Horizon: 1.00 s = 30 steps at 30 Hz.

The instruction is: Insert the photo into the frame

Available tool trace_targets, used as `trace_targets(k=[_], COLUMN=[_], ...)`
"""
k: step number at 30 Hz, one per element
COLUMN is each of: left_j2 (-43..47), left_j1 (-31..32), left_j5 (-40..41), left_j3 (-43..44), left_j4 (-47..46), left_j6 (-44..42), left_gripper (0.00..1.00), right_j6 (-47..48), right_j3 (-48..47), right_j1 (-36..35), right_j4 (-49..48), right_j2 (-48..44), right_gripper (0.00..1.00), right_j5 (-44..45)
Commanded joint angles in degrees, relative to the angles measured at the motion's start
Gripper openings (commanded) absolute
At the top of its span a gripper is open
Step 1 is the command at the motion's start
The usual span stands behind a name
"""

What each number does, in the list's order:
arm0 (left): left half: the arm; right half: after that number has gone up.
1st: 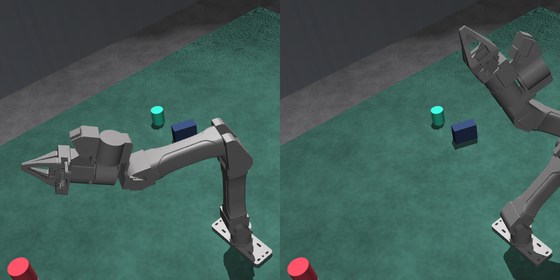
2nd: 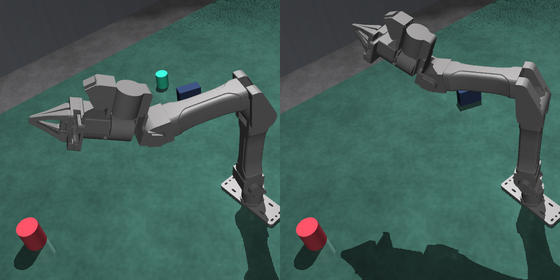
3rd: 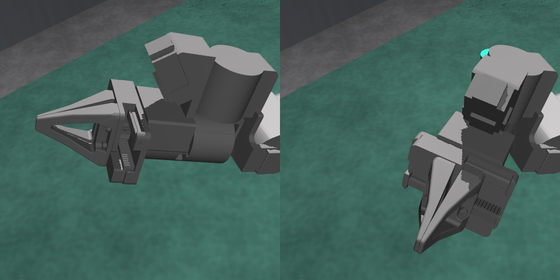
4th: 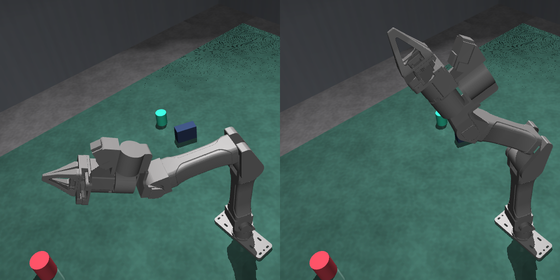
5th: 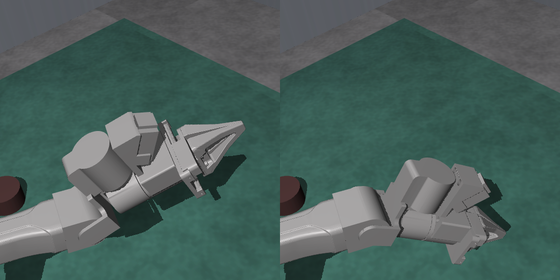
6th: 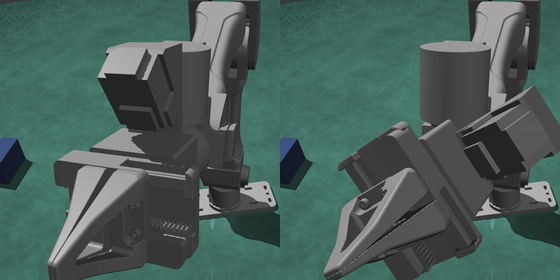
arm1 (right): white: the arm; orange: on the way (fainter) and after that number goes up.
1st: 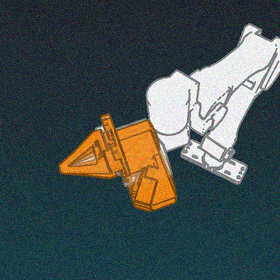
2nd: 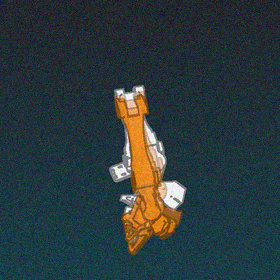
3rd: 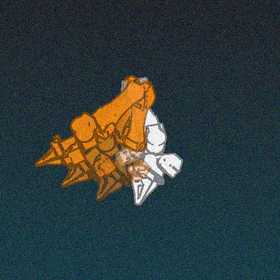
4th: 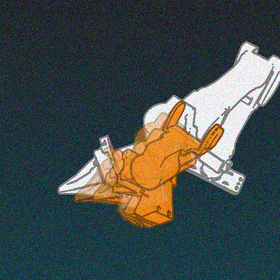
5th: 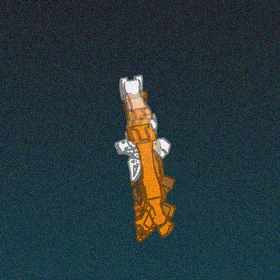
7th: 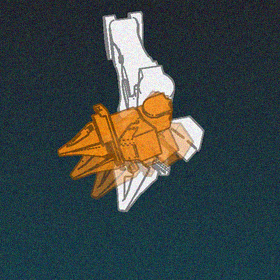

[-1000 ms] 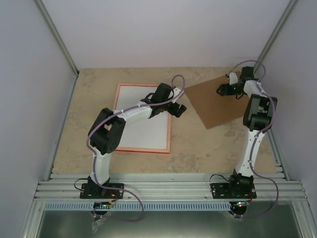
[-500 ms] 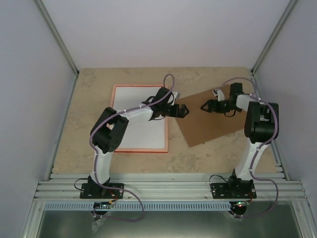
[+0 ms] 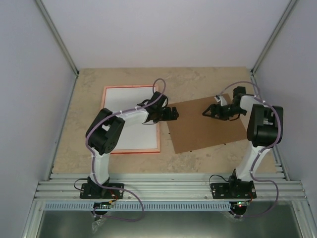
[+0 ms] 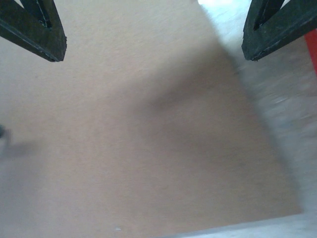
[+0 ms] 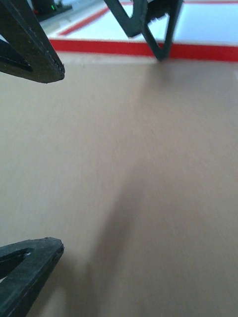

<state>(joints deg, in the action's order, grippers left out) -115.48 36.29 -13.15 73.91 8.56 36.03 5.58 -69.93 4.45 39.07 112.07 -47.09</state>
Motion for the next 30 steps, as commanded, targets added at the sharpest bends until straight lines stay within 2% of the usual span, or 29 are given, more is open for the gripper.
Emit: trace_targets(k=[1, 7, 15, 20, 25, 30], left_j2=[3.0, 2.6, -2.4, -4.6, -7.0, -8.9], left_j1=[-2.1, -2.3, -2.3, -2.3, -2.2, -2.1], left_j5=[4.6, -3.3, -10.6, -12.8, -14.5, -15.2], left_j3=[-5.6, -6.6, -4.1, -3.6, -2.1, -0.3], left_j4=[6.0, 4.1, 1.9, 0.4, -1.3, -2.3], left_j6=[-0.1, -0.6, -0.8, -0.8, -0.8, -1.0], left_gripper=[0.99, 0.99, 0.99, 0.98, 0.96, 0.95], right_j6=[8.1, 13.9, 16.2, 16.8, 20.0, 22.6], right_j3=[-5.4, -12.0, -18.8, -19.5, -18.5, -18.6], right_j1=[6.9, 14.6, 18.3, 17.6, 17.1, 17.4], right_j4=[6.0, 7.5, 10.2, 16.3, 24.8, 28.2], right_j2=[-1.5, 2.1, 10.9, 15.9, 19.1, 16.3], right_gripper=[0.88, 0.93, 0.95, 0.88, 0.78, 0.66], right_j5=[9.9, 22.3, 23.1, 15.3, -0.1, -9.8])
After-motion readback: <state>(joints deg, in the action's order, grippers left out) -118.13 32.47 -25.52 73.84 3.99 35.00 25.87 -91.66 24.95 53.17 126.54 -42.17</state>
